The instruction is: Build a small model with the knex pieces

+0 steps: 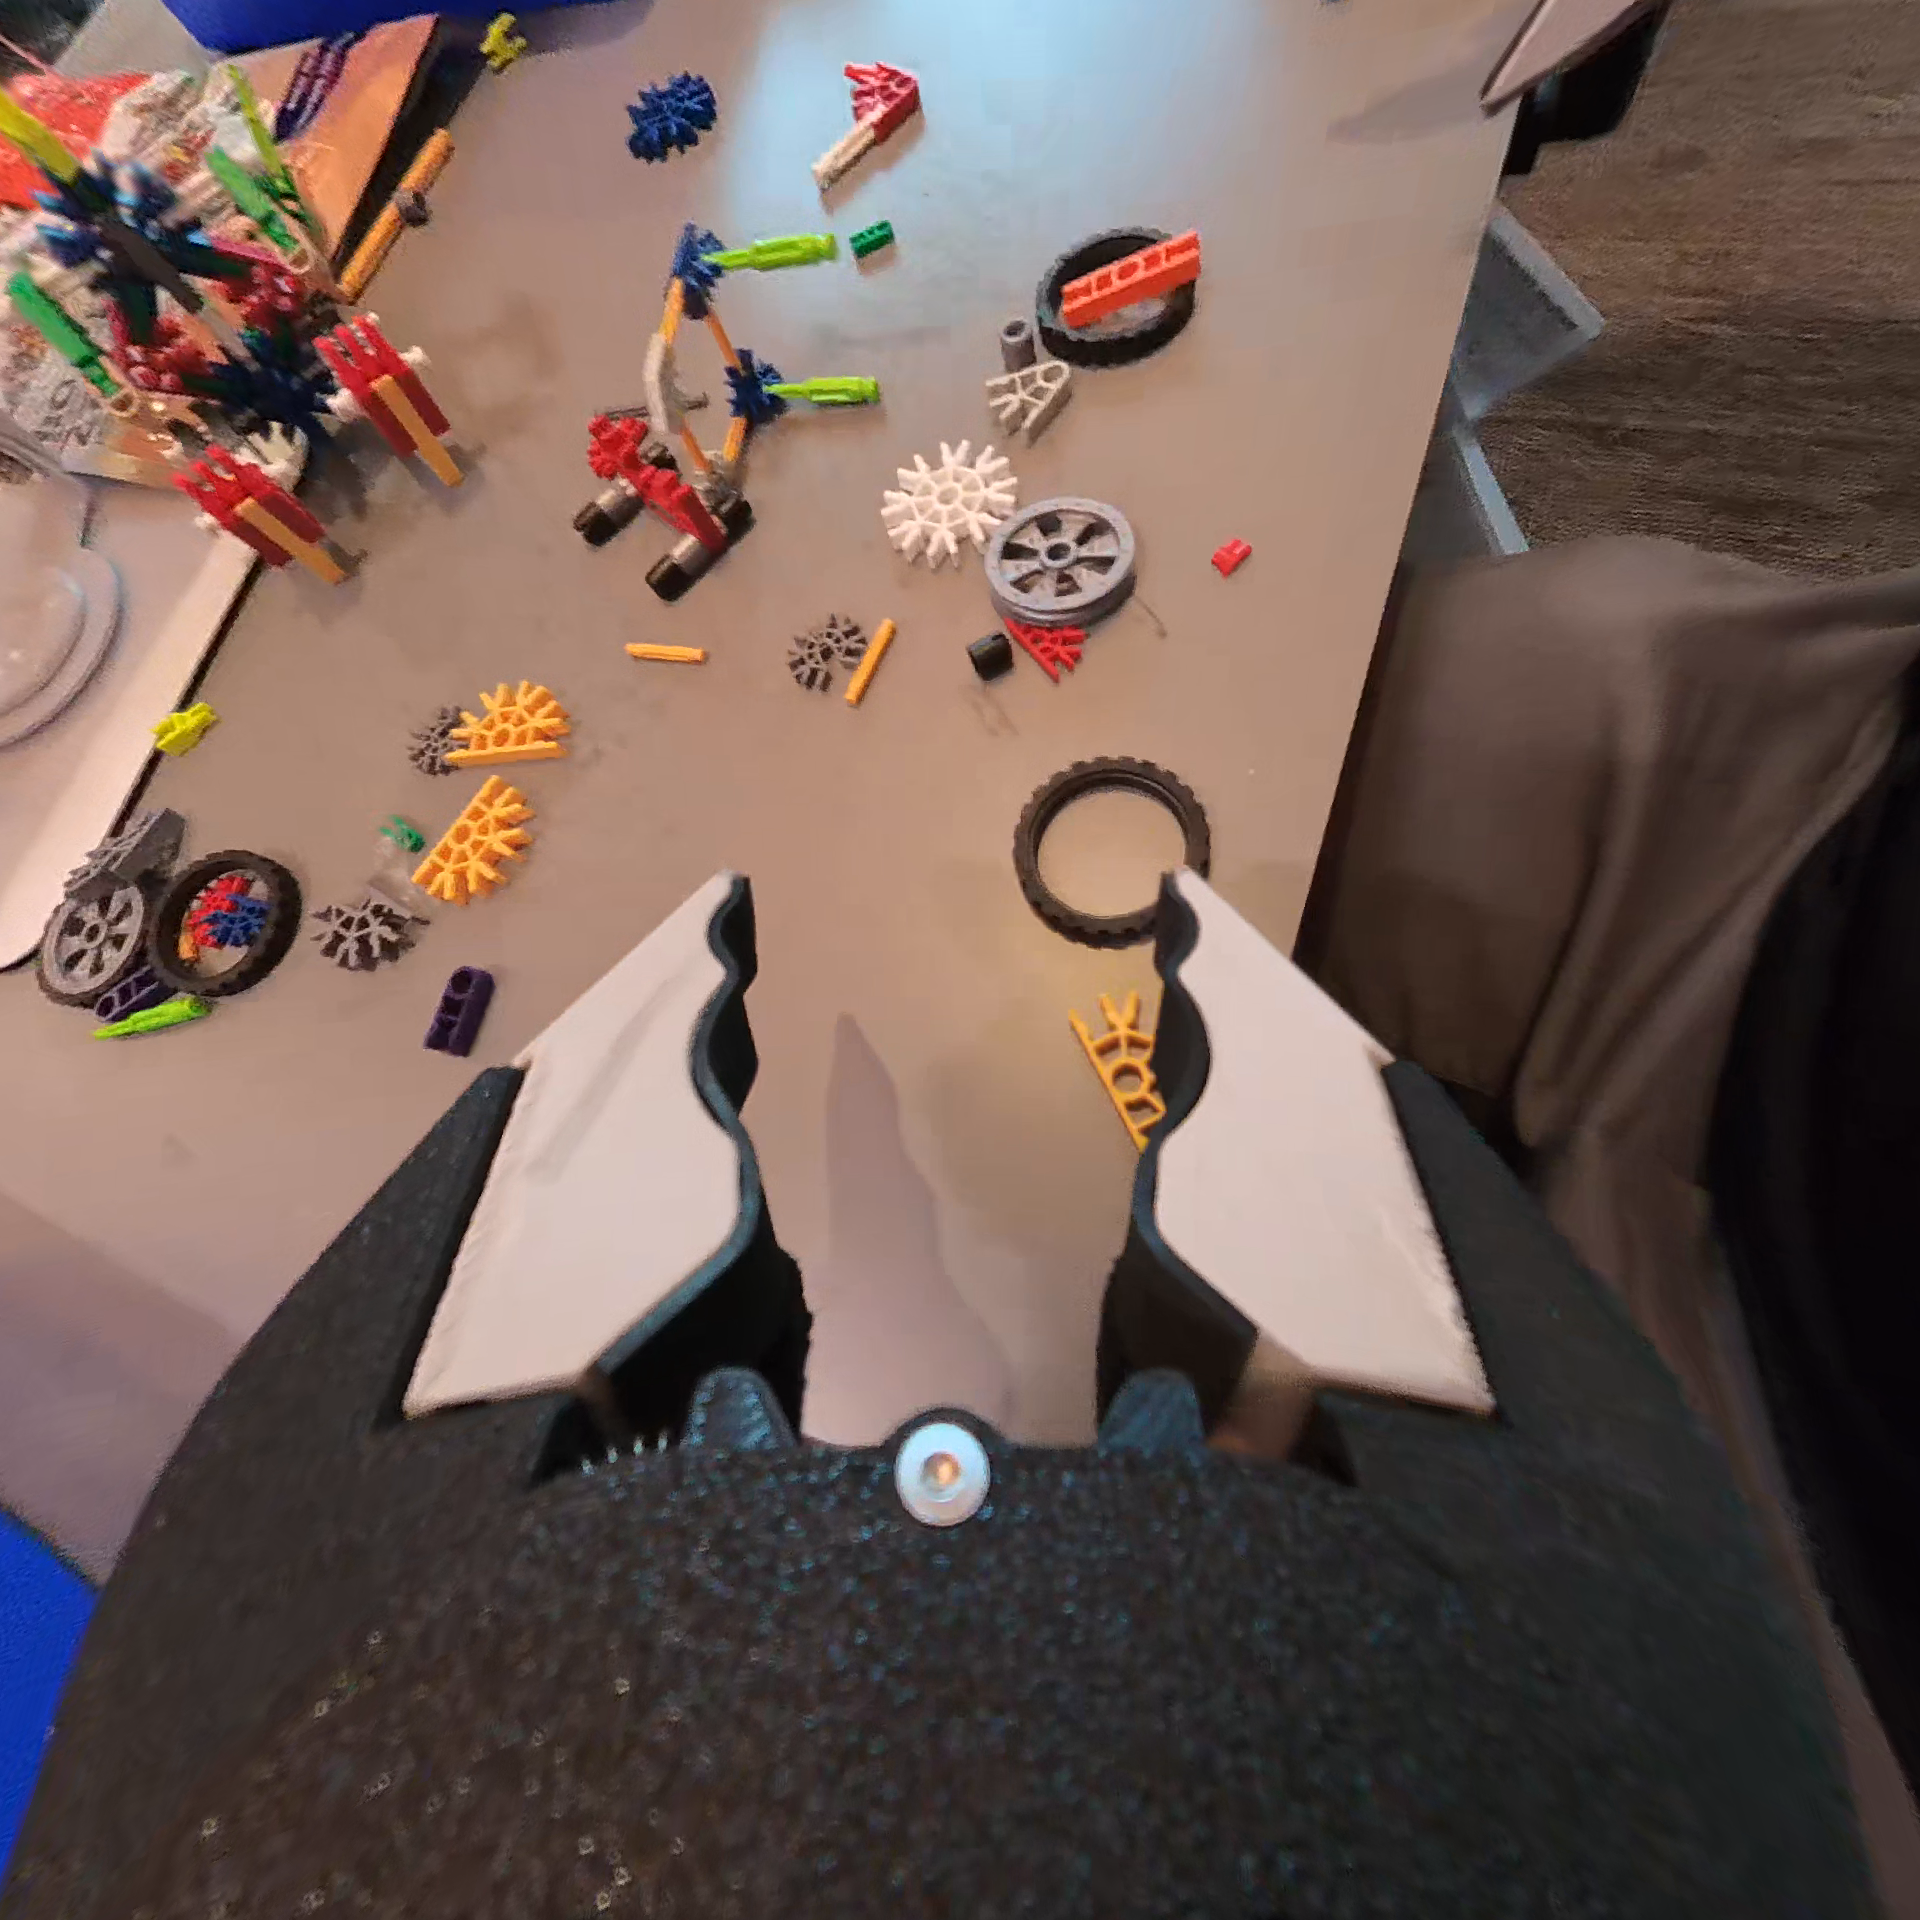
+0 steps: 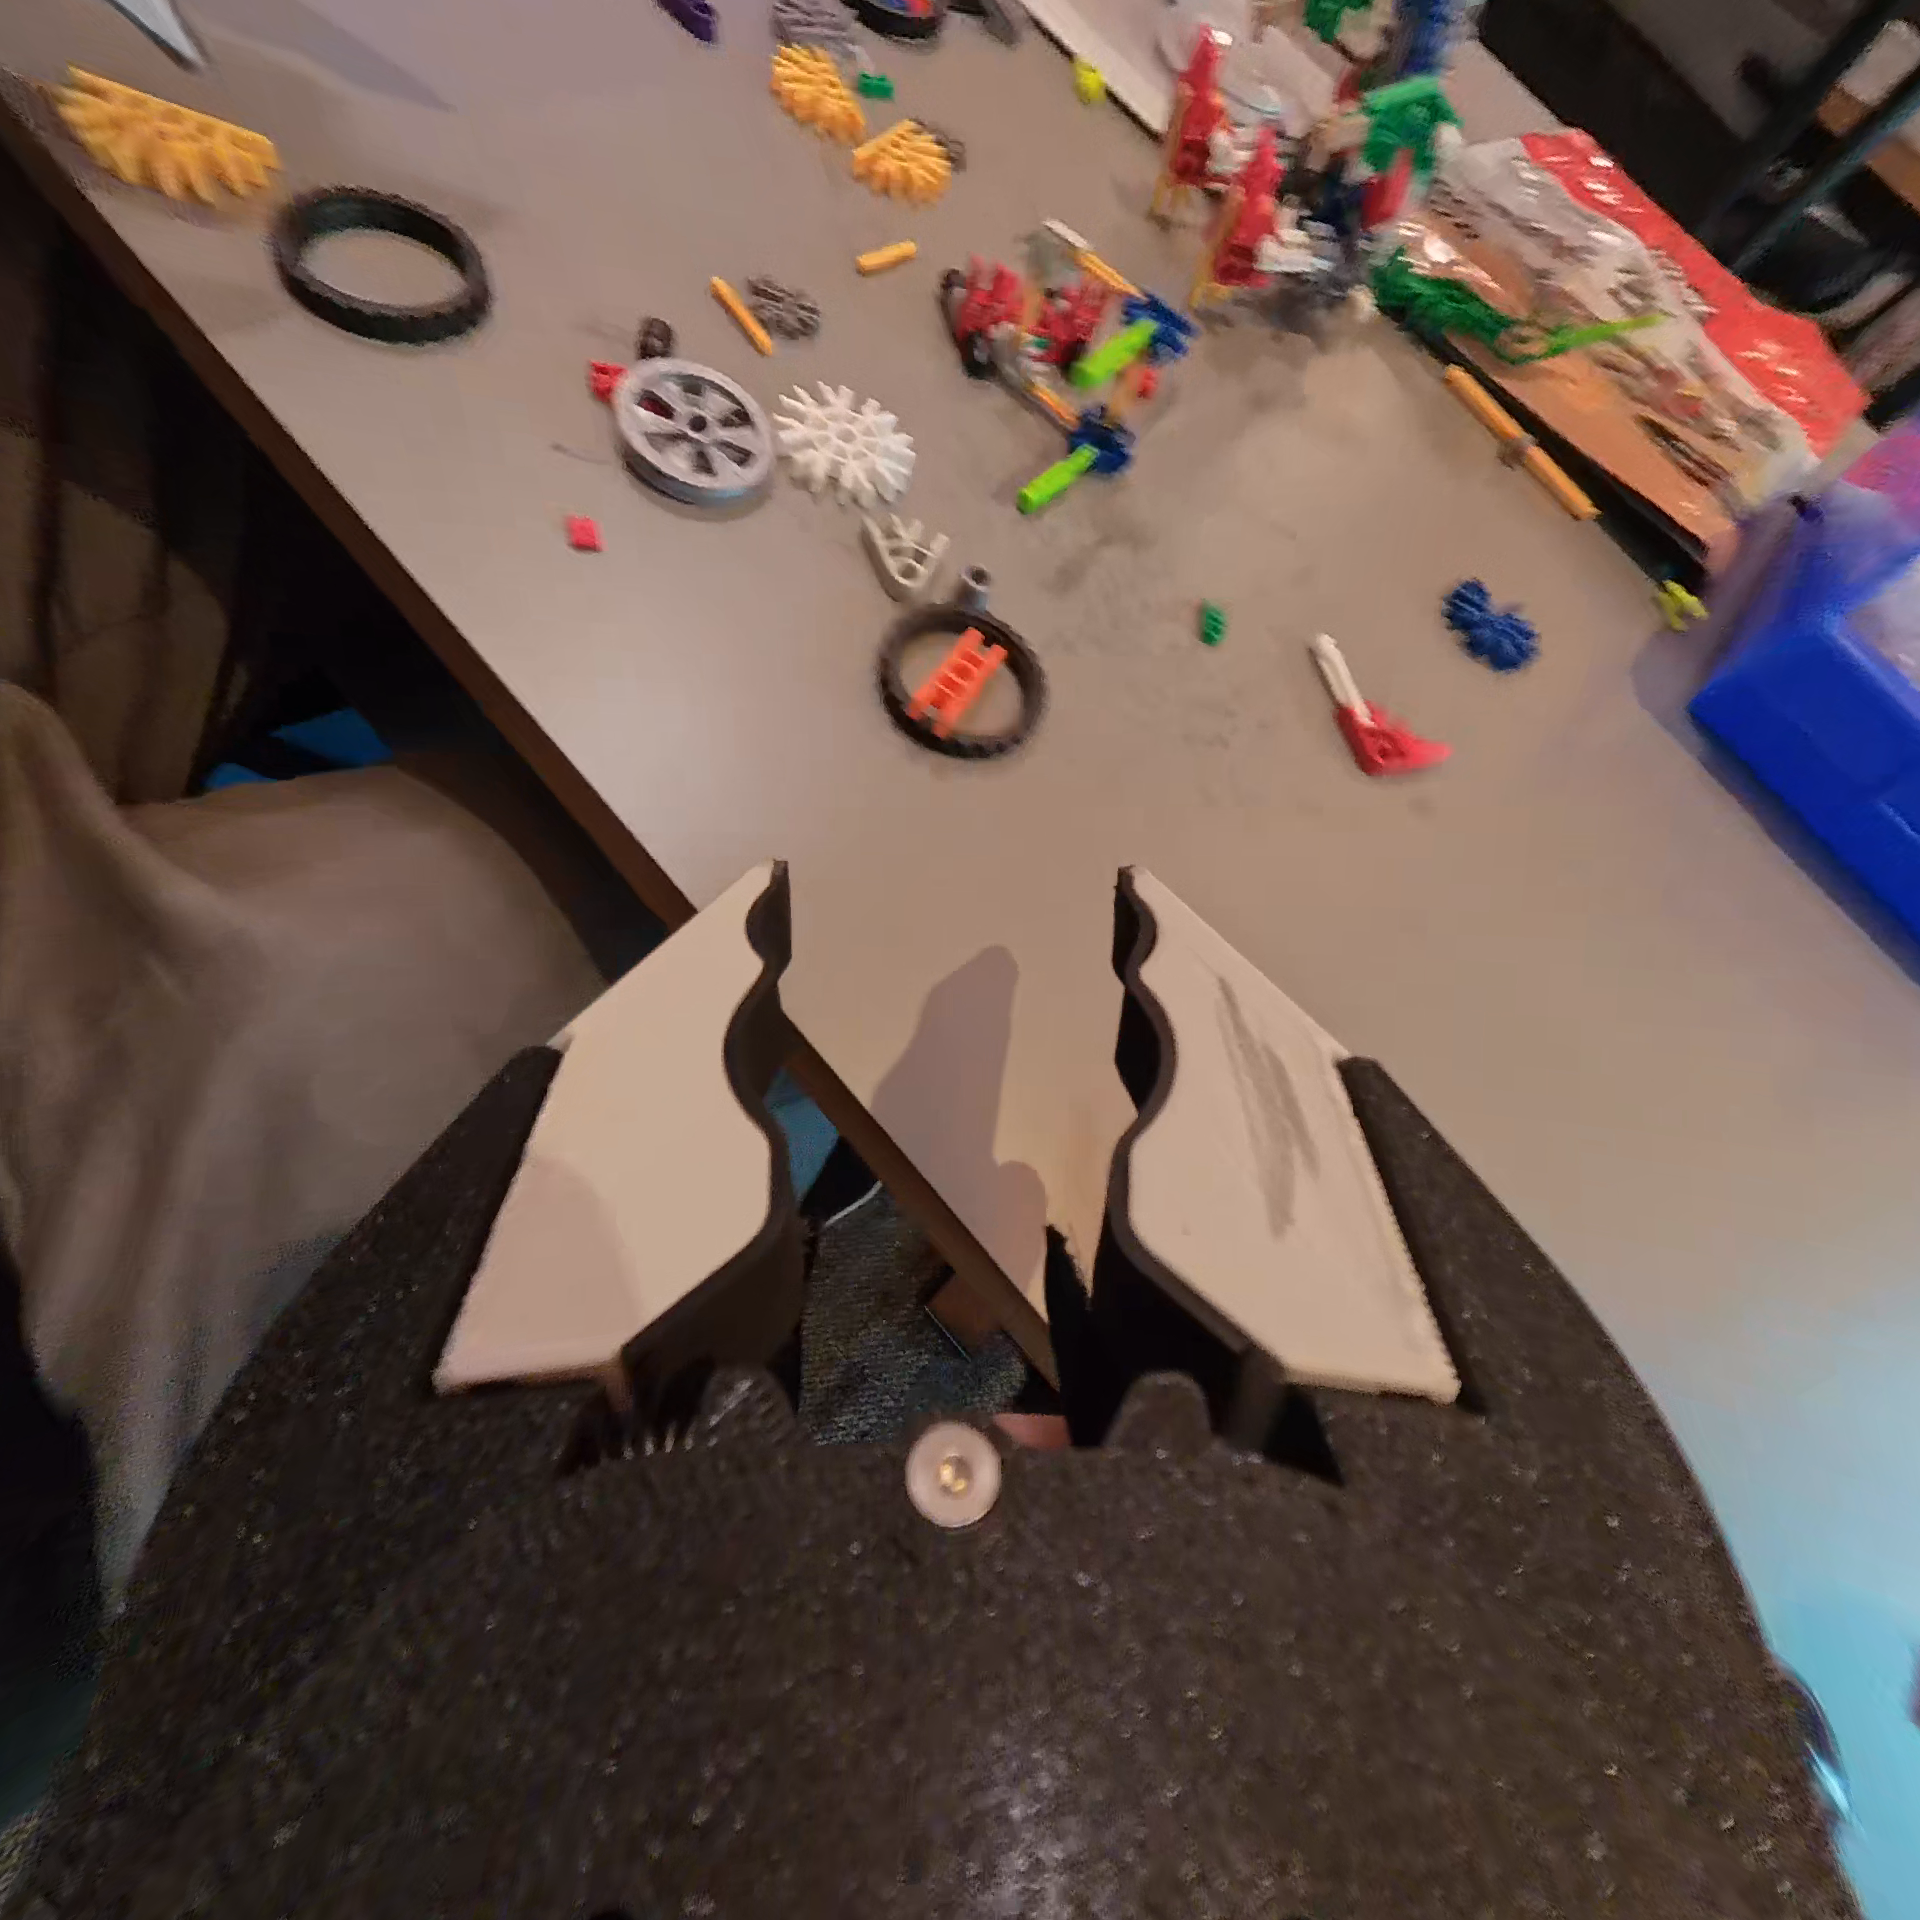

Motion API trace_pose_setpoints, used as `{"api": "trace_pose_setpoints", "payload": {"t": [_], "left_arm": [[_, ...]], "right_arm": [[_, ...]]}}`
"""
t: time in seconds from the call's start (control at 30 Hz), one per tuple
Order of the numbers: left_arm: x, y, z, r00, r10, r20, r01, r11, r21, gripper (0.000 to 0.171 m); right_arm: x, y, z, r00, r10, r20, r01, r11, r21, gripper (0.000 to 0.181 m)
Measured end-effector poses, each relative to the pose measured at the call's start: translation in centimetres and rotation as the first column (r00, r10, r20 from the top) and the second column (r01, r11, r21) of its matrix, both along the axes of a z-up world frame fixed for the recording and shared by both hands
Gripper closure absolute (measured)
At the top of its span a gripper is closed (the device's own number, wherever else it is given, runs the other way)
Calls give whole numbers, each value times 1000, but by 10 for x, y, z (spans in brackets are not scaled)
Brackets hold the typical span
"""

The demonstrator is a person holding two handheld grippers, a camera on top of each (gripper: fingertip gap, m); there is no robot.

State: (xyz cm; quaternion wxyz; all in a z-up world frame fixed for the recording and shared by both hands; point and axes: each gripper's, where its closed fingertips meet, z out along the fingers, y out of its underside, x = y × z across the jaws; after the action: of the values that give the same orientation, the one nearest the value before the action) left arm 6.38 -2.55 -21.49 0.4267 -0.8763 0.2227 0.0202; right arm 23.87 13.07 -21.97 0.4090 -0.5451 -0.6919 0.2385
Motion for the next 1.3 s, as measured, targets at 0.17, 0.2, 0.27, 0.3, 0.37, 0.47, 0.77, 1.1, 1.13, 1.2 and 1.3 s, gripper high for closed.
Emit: {"api": "trace_pose_setpoints", "payload": {"t": [0.17,0.2,0.27,0.3,0.37,0.47,0.77,1.1,1.13,1.2,1.3], "left_arm": [[-9,4,-24,996,30,-80,-32,999,-28,95],[-8,6,-24,997,23,-75,-24,1000,-19,95],[-16,10,-23,995,41,-95,-41,999,1,92],[-19,12,-24,995,46,-93,-45,999,8,93],[-24,17,-24,996,58,-70,-58,998,12,93],[-36,29,-24,994,85,-70,-83,996,26,92],[-21,1,-7,993,-30,117,33,999,-16,82],[-47,0,-25,998,53,-20,-54,997,-51,86],[-50,3,-25,998,56,-24,-58,997,-53,86],[-55,10,-25,997,78,-29,-79,996,-38,86],[-68,21,-23,991,118,-64,-120,993,-22,86]], "right_arm": [[-37,-31,-1,997,81,3,-81,997,-17,119],[-44,-37,-2,995,96,7,-96,995,-22,119],[-58,-48,-8,991,130,36,-129,991,-20,119],[-65,-53,-11,989,142,46,-142,990,-11,119],[-78,-60,-16,985,161,68,-160,987,-12,119],[-92,-62,-18,983,167,73,-166,986,-21,118],[-126,-1,20,998,54,32,-54,998,10,121],[-164,35,-6,992,-58,113,66,995,-74,169],[-165,37,-7,992,-67,111,75,995,-67,170],[-166,41,-5,992,-76,98,82,995,-53,176],[-166,43,-3,993,-79,86,85,994,-67,176]]}}
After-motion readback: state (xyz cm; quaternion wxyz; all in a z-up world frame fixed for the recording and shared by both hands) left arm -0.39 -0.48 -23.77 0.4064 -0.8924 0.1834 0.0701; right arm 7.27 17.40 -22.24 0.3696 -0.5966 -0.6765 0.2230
